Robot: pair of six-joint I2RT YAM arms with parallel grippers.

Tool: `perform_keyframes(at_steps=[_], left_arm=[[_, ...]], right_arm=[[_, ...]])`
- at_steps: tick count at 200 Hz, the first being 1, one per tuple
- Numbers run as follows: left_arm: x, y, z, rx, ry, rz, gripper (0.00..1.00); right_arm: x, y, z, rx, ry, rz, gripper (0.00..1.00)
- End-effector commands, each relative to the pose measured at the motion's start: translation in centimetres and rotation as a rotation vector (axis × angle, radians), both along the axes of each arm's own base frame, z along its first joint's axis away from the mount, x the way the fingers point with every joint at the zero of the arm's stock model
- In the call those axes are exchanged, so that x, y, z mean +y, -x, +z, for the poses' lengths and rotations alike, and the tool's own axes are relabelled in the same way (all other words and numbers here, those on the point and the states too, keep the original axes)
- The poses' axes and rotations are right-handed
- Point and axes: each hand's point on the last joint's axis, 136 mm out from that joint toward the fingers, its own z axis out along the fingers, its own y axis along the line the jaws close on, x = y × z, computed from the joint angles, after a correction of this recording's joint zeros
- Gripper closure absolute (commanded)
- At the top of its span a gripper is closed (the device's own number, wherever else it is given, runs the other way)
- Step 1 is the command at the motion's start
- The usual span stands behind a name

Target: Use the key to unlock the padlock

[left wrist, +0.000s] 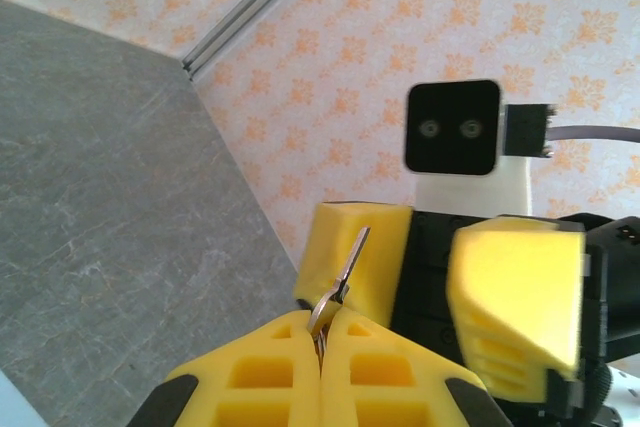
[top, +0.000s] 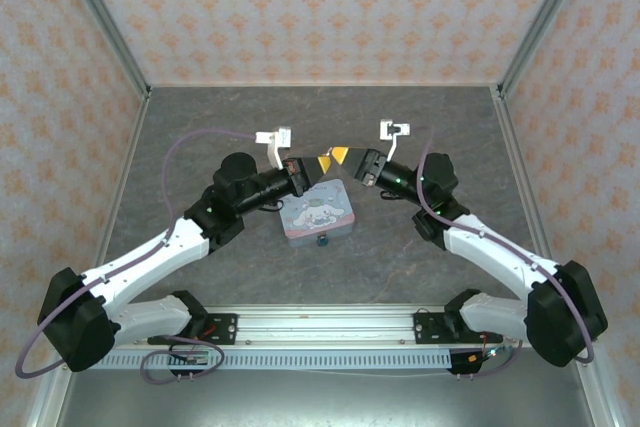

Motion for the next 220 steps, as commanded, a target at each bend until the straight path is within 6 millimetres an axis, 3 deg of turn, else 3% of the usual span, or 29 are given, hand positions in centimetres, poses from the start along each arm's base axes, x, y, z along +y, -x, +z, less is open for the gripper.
perform_keyframes(at_steps=[1,52,57,113,161,177,182,220], left_arm=[[-0.3,0.1,2.7,-0.054,0.064,-0.005,1.00],[-0.9,0.1,2.9,-0.055,0.065,-0.020,1.00],[-0.9,0.1,3.0,-0.058,0.067,-0.021,1.00],[-1.0,0.0,3.3,-0.064,0.077,-0.017,1.00],[-1.1,0.0,3.3,-0.060,0.059,-0.025,1.00],[-0.9,0.1,2.8,-0.053,0.037,-0.018,0.94],[-0.8,0.2,2.5,-0.050,0.029,-0.017,0.91],[-0.6,0.7,1.5,-0.045,0.002,-0.026,0.83]], right_arm=[[0.1,0.4,2.1,-0.059,-0.053,0.012,0.66],[0.2,0.8,2.4,-0.059,-0.075,0.030,0.74],[0.5,0.4,1.6,-0.040,-0.064,0.032,0.75],[0.8,0.4,0.6,-0.012,-0.061,0.038,0.82],[0.8,0.5,1.0,-0.037,-0.040,0.035,0.99],[0.9,0.2,0.3,-0.034,0.006,0.014,1.00],[0.5,0.6,1.2,-0.059,0.000,0.008,1.00],[0.4,0.8,1.6,-0.067,0.006,0.009,1.00]])
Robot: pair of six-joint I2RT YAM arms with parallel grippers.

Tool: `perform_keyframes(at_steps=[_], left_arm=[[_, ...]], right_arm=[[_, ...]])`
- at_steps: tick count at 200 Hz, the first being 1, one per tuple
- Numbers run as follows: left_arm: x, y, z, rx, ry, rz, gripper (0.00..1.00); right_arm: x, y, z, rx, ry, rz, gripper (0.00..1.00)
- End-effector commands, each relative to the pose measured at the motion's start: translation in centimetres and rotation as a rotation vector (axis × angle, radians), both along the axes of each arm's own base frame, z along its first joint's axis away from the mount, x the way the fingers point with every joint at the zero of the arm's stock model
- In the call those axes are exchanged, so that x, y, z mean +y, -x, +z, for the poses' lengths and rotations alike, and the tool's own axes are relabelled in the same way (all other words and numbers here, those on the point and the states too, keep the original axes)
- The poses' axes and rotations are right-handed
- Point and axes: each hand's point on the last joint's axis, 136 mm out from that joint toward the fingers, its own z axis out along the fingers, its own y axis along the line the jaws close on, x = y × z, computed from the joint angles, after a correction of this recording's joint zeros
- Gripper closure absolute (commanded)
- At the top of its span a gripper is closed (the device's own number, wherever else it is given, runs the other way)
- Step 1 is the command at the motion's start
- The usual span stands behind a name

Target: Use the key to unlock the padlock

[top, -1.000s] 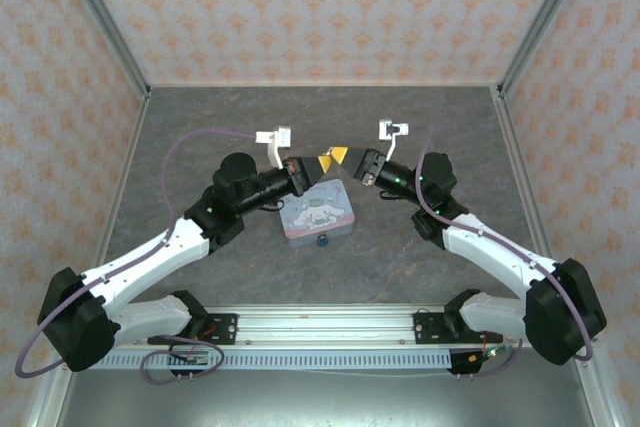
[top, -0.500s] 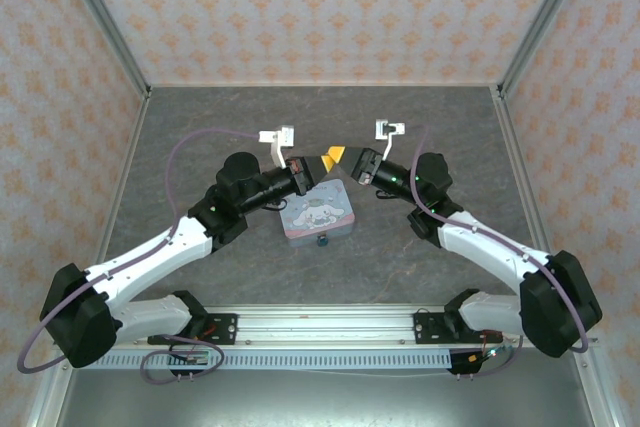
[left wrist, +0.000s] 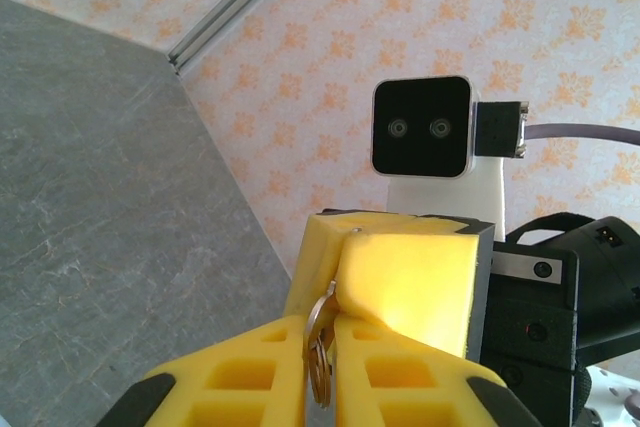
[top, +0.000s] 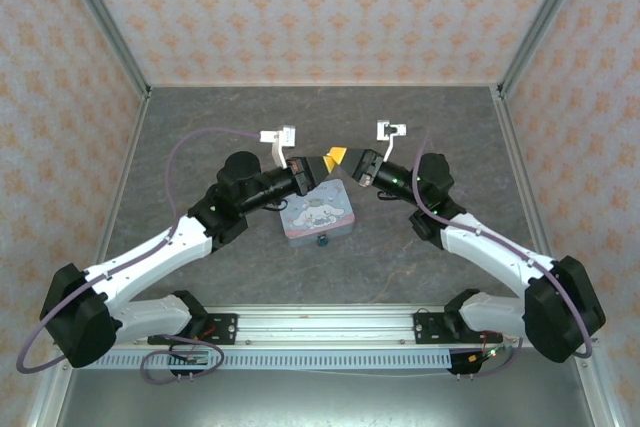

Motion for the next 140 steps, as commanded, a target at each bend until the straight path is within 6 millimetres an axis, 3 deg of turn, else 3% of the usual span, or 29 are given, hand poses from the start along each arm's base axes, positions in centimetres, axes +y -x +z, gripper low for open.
perform_keyframes(at_steps=[1,50,83,115,140], left_arm=[[0.3,0.6,1.2,-0.050,-0.002,-0.009,0.83],[0.2,0.7,0.4,-0.041,-0.028,-0.019,0.78],[0.9,1.5,0.5,-0.064,-0.064,-0.020,0.58],[2.3,2.3,0.6,-0.080,-0.133,0.007,0.36],[4.0,2.5,0.8,-0.094,-0.195,0.070,0.26]], right_arm=[[0.0,0.8,1.9,-0.069,-0.004,0.014,1.00],[0.0,0.8,1.9,-0.076,0.003,0.007,1.00],[-0.7,0.9,0.7,-0.101,0.120,-0.043,1.00],[-2.4,0.5,-2.2,-0.091,0.380,-0.119,1.00],[-5.3,-0.3,-6.2,-0.008,0.684,-0.214,1.00]])
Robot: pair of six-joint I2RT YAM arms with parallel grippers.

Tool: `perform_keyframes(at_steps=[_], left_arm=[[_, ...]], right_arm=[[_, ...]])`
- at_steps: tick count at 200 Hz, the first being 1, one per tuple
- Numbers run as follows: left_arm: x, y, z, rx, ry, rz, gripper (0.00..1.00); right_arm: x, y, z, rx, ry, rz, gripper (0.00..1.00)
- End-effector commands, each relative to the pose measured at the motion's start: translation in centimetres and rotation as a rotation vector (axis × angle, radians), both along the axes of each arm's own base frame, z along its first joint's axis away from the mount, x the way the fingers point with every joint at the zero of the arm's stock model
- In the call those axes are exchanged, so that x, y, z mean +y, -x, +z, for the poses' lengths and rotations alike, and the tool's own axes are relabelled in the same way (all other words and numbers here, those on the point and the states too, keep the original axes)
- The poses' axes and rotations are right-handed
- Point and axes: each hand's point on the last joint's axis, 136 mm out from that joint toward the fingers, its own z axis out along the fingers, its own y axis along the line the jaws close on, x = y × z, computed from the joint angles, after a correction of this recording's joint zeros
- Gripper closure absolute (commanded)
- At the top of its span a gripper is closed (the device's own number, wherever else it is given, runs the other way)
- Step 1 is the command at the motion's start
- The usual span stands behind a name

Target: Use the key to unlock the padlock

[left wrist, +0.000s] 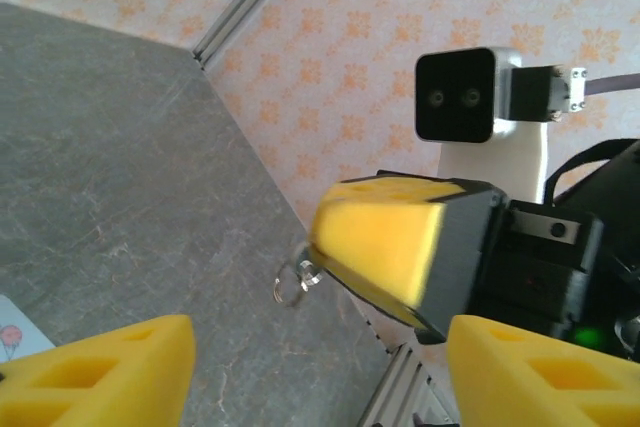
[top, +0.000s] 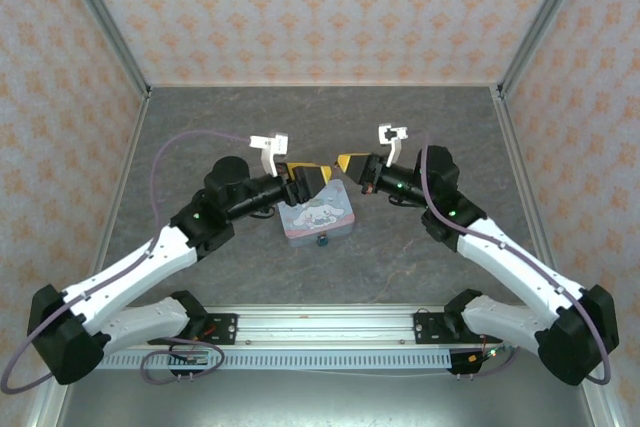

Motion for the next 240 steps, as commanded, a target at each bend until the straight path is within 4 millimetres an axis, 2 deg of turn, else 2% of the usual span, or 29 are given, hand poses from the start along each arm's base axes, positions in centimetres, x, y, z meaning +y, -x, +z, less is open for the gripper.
perform_keyframes(at_steps=[1,17,42,57,82,111,153,204,240], left_arm=[[1.8,0.1,0.5,-0.041,-0.084,0.069,0.25],[3.0,0.1,0.6,-0.056,-0.119,0.113,0.22],[4.0,0.1,0.6,-0.055,-0.159,0.155,0.20],[4.2,0.1,0.5,-0.071,-0.187,0.157,0.20],[4.2,0.0,0.5,-0.070,-0.194,0.158,0.19],[4.1,0.0,0.8,-0.072,-0.190,0.156,0.19],[4.2,0.1,0.7,-0.068,-0.191,0.157,0.18],[4.2,0.1,0.5,-0.062,-0.183,0.157,0.18],[4.2,0.1,0.4,-0.062,-0.184,0.158,0.18]], right_arm=[[-3.5,-0.5,-4.8,0.057,0.351,-0.118,1.00],[-5.7,-1.0,-7.8,0.133,0.534,-0.189,1.00],[-10.4,-1.0,-13.6,0.304,0.873,-0.297,1.00],[-12.1,-0.7,-16.4,0.388,1.019,-0.309,1.00],[-12.8,-0.2,-20.0,0.501,1.136,-0.269,1.00],[-13.1,-0.3,-23.2,0.599,1.235,-0.213,1.00],[-12.8,-1.0,-26.4,0.689,1.267,-0.144,1.00],[-12.7,-1.8,-28.0,0.745,1.250,-0.112,0.92],[-13.0,-2.1,-27.9,0.743,1.247,-0.117,0.80]])
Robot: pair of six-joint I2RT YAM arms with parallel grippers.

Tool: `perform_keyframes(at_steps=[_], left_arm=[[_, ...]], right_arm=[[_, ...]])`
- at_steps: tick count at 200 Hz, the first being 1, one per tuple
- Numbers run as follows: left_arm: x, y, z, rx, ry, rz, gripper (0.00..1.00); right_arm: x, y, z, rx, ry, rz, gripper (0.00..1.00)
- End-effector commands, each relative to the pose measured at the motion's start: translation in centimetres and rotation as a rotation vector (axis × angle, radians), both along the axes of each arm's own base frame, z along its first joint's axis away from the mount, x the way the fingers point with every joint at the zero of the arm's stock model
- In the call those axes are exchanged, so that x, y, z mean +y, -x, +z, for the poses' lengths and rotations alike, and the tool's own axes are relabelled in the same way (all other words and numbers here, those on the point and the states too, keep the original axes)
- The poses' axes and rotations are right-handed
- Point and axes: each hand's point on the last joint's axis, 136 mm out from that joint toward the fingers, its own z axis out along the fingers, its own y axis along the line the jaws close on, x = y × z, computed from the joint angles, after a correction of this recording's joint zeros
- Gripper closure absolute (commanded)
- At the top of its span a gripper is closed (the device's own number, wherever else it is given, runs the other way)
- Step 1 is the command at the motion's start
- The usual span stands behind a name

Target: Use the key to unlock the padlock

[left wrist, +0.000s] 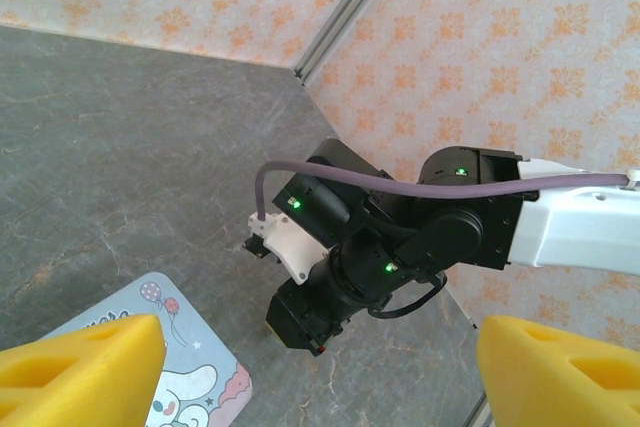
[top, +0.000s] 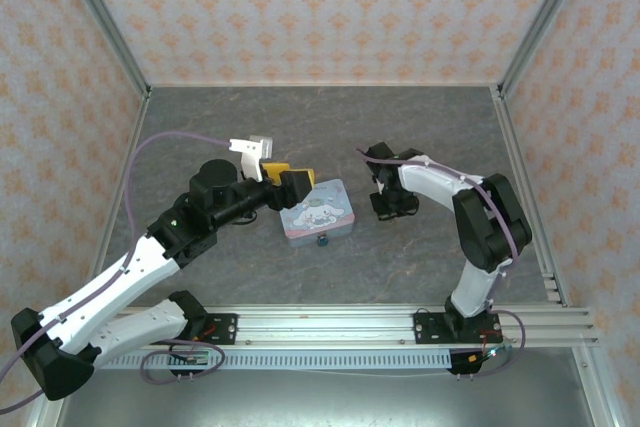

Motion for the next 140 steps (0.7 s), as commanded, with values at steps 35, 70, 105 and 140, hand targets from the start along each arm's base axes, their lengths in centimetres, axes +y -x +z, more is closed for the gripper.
perform_keyframes(at_steps=[35,70,105,140], left_arm=[[0.4,-0.1,0.8,-0.019,0.009,0.018,0.18],[0.4,-0.1,0.8,-0.021,0.011,0.017,0.18],[0.3,-0.2,0.6,-0.017,0.007,0.018,0.18],[0.2,-0.3,0.6,-0.016,0.012,0.015,0.17]], right_arm=[[-0.4,-0.5,1.5,-0.032,0.005,0.005,0.78],[-1.1,0.4,1.2,-0.034,0.003,-0.028,0.71],[-1.7,0.9,0.5,-0.033,-0.011,-0.099,0.71],[-1.7,1.1,-0.4,-0.033,-0.028,-0.142,0.71]])
